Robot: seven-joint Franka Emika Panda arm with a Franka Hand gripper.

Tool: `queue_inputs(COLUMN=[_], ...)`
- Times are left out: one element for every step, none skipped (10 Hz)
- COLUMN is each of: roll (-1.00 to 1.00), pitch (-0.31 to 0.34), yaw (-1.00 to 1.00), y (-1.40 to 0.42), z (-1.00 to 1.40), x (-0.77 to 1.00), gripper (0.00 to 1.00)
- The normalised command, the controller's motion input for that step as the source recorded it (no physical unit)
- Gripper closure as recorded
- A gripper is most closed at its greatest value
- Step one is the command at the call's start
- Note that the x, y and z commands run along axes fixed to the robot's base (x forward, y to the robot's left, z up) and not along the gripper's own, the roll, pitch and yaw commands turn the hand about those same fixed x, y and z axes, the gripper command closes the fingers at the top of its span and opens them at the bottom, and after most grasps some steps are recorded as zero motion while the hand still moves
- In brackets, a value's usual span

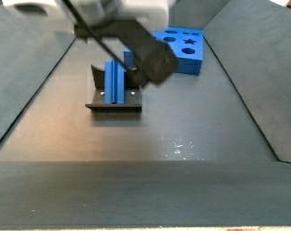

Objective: Pick up the star object. Move up. Place the star object on the fixture. Regrasp the star object. Move to above the board. Insert the star object.
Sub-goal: Regrasp the star object.

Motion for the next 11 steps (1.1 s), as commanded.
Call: queue_inputs(roll=[1.00,1.00,1.00,1.00,1.00,1.00,1.00,1.00,1.00,1.00,1.00], pitch=[0.068,0.062,0.055,0.053,0.050,0.049,0.046,0.043,0.035,0.032,0.024], yaw=[0.03,0.03,0.02,0.02,0.02,0.02,0.02,0.02,0.02,0.02,0.02], y=[-1.00,-1.00,-0.82,-0.67,-0.46,-0.27,-0.08,-0.02,-0.04,-0.04,-0.03], z=[0.64,0.59,0.34,0.14,0.01,0.02,0.03,0.02,0.01,0.01,0.01], x=[-0.11,-0.13,-0.11,-0.08,-0.04,-0.03,-0.04,-0.05,-0.04,-0.04,-0.04], gripper=[0.00,0.00,0.00,0.00,0.00,0.00,0.00,0.00,0.00,0.00,0.00])
